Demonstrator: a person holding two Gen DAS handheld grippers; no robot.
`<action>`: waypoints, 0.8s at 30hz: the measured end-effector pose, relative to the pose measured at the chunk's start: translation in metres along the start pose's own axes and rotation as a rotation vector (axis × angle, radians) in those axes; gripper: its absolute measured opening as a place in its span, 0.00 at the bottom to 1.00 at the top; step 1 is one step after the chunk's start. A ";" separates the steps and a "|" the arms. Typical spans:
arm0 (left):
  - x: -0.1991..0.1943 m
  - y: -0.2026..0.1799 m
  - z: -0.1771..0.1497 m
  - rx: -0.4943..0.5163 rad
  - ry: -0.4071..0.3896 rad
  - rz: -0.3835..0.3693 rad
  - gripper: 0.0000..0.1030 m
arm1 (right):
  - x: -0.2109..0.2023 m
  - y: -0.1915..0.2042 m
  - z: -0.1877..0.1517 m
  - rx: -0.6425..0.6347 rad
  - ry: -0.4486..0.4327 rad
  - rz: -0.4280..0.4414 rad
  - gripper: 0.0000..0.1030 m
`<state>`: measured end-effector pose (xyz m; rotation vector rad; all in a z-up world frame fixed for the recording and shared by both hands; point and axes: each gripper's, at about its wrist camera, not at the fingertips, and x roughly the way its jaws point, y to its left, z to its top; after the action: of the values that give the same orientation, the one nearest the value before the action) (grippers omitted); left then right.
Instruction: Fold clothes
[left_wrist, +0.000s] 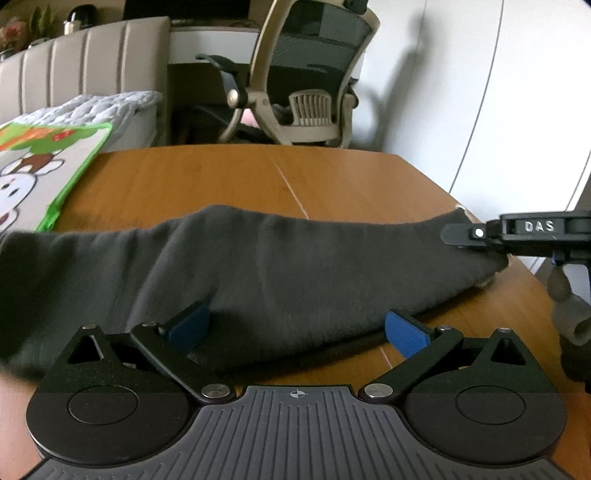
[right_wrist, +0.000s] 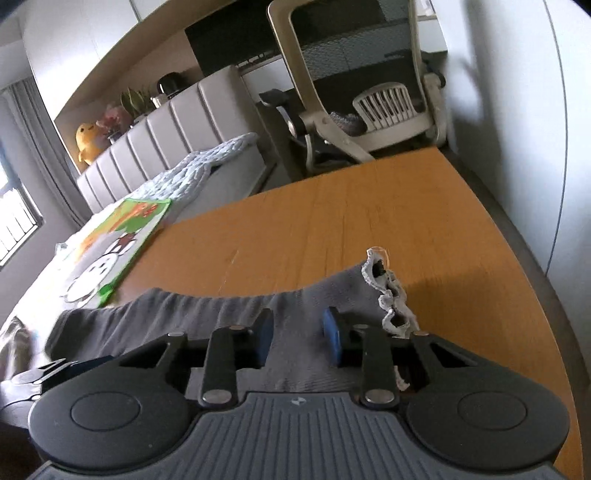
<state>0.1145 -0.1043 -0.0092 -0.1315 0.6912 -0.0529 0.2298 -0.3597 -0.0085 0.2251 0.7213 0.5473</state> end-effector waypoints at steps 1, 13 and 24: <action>-0.007 -0.004 -0.007 0.004 0.000 -0.001 1.00 | -0.007 0.002 -0.007 -0.014 -0.005 -0.003 0.28; -0.023 -0.035 -0.021 -0.005 -0.010 0.083 1.00 | -0.100 -0.038 -0.043 0.182 -0.169 -0.142 0.45; -0.017 -0.045 -0.016 -0.060 -0.007 0.153 1.00 | -0.077 -0.032 -0.055 0.273 -0.050 -0.109 0.31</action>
<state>0.0907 -0.1489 -0.0041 -0.1359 0.6943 0.1151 0.1577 -0.4280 -0.0177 0.4489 0.7545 0.3372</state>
